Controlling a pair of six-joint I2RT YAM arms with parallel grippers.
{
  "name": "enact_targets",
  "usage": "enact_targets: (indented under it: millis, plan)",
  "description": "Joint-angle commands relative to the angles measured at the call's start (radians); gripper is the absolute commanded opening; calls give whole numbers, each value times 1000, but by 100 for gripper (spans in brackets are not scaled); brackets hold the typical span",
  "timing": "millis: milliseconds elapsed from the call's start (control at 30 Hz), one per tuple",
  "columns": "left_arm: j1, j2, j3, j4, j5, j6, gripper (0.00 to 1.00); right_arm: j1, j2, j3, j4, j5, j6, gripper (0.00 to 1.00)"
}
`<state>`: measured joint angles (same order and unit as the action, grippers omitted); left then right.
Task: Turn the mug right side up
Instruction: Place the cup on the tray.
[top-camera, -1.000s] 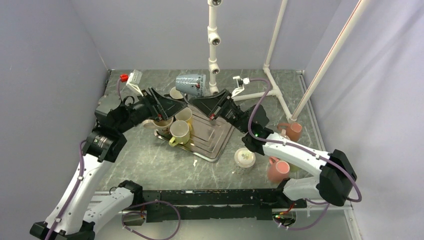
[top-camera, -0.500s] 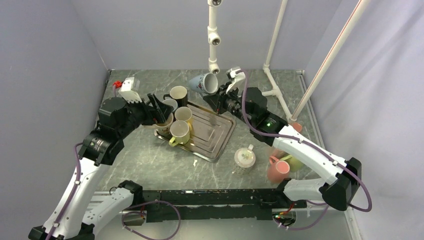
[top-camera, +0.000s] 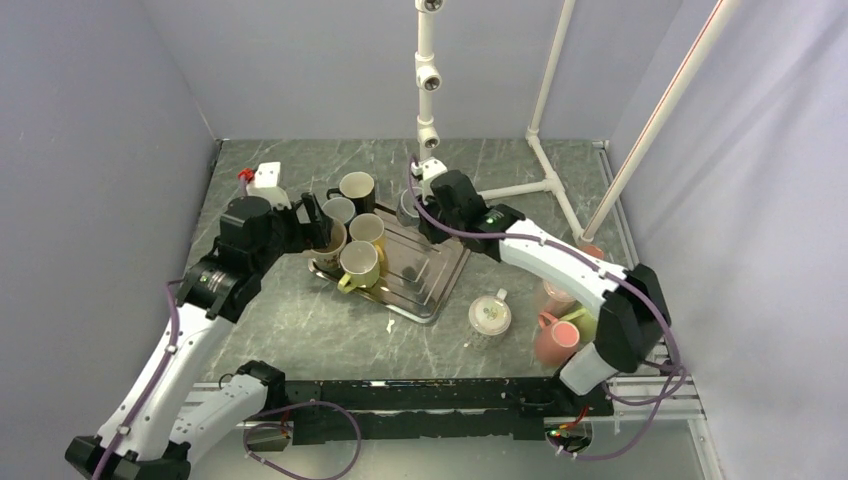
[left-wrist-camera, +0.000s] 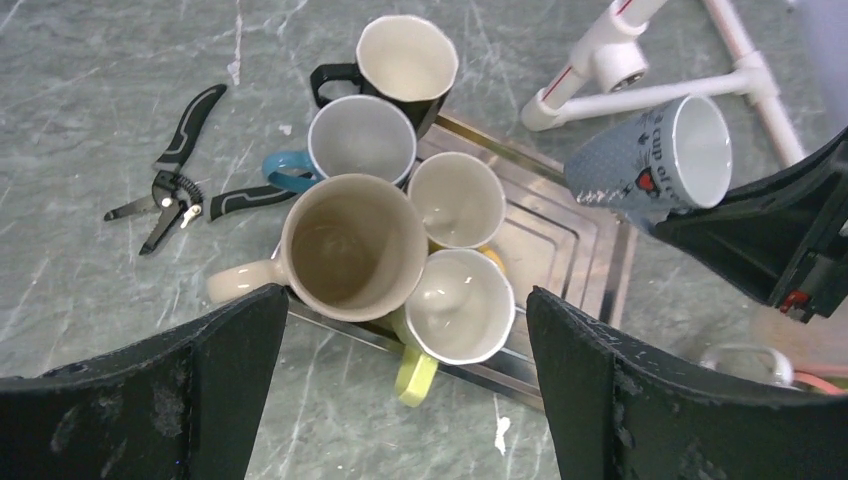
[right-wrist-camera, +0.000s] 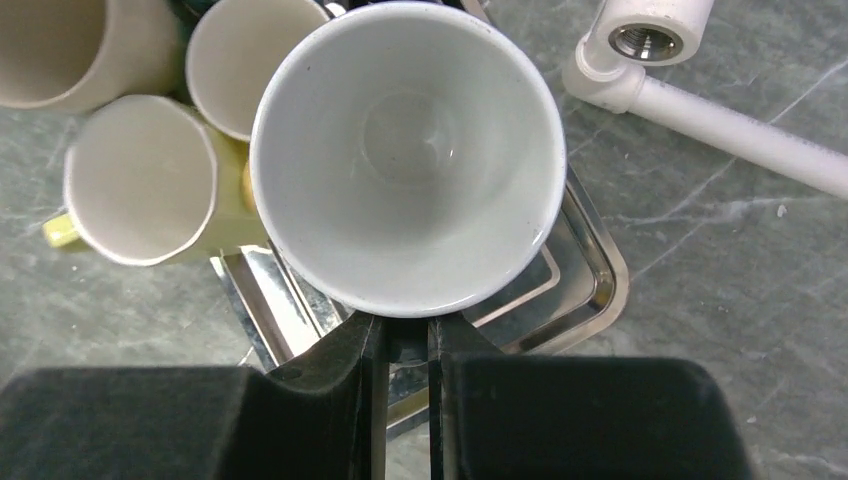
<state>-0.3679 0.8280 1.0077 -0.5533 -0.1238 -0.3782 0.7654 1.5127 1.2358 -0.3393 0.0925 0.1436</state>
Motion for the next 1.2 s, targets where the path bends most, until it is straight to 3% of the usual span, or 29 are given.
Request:
enact_targets:
  millis: [0, 467, 1167]
  plan:
    - [0, 43, 25, -1, -45, 46, 94, -44, 89, 157, 3, -43, -13, 0]
    - [3, 59, -13, 45, -42, 54, 94, -76, 373, 382, -113, -228, -176, 0]
    - [70, 63, -30, 55, 3, 28, 94, -75, 595, 590, -195, -147, -276, 0]
